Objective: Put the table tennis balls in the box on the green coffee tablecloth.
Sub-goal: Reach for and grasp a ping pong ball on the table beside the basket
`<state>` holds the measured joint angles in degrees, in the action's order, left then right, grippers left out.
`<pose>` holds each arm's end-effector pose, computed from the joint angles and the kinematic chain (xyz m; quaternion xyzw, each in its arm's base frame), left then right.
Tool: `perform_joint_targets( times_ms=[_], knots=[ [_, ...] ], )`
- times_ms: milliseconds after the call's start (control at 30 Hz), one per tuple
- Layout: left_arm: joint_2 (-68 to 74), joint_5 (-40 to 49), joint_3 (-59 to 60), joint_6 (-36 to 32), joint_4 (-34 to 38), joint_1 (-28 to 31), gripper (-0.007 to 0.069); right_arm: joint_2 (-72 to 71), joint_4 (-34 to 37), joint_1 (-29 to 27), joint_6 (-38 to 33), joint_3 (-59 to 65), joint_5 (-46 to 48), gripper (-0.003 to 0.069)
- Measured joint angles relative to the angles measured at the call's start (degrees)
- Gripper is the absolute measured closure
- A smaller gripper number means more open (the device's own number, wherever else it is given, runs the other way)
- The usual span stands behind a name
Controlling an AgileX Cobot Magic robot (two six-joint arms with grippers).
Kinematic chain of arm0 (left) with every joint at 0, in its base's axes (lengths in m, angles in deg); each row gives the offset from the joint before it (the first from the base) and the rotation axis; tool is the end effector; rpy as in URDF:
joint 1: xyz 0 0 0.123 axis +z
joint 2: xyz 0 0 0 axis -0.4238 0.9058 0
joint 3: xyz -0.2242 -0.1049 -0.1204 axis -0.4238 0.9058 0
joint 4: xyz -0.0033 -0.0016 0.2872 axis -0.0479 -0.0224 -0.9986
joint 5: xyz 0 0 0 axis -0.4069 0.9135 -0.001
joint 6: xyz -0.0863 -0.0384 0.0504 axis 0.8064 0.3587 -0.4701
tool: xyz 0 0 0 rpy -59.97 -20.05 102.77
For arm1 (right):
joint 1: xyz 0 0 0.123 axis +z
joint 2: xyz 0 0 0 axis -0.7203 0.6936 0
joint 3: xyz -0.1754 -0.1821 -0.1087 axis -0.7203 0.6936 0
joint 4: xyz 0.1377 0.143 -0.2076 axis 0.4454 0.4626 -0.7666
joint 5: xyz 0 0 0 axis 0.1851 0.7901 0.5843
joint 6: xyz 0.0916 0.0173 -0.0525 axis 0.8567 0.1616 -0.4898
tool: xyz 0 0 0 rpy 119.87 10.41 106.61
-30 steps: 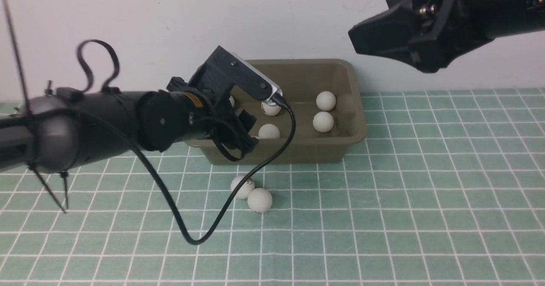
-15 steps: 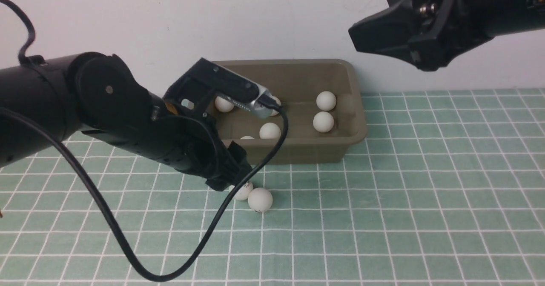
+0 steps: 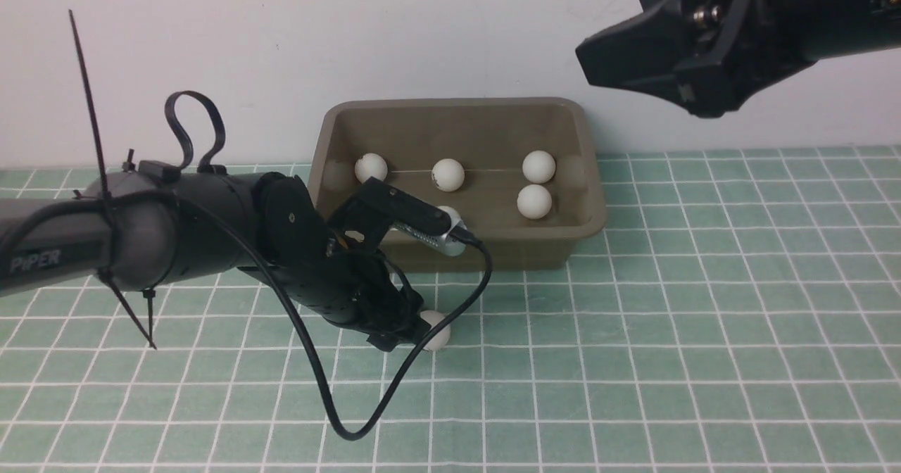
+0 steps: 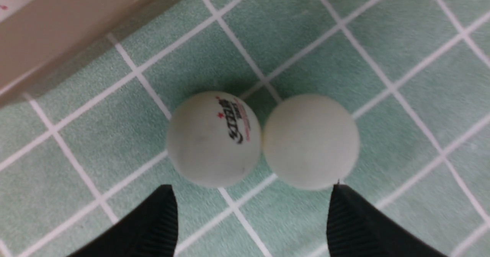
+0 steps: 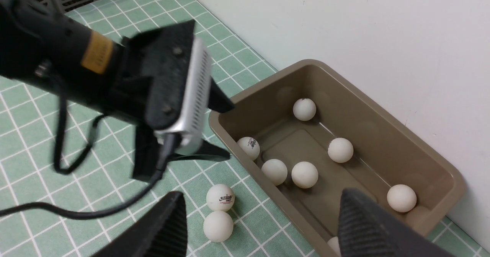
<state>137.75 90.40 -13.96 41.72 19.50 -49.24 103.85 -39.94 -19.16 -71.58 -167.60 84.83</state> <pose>0.3533 -0.1763 0.1295 0.2746 0.9252 -0.1106 0.2373 0.2619 0.1733 0.4236 -0.4127 0.7723 0.1825 0.4471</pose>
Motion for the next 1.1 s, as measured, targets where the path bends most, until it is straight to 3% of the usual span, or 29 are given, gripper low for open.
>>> perform_joint_targets(
  times_ms=[667, 1100],
  knots=[
    [2.1, -6.8, -0.2, 0.5, 0.0, 0.0, 0.0155, 0.0, 0.0, 0.0, 0.0, 0.0, -0.2, 0.0177],
    [2.1, -6.7, -0.2, 0.5, 0.0, 0.0, 0.0155, 0.0, 0.0, 0.0, 0.0, 0.0, -0.2, 0.0177]
  ],
)
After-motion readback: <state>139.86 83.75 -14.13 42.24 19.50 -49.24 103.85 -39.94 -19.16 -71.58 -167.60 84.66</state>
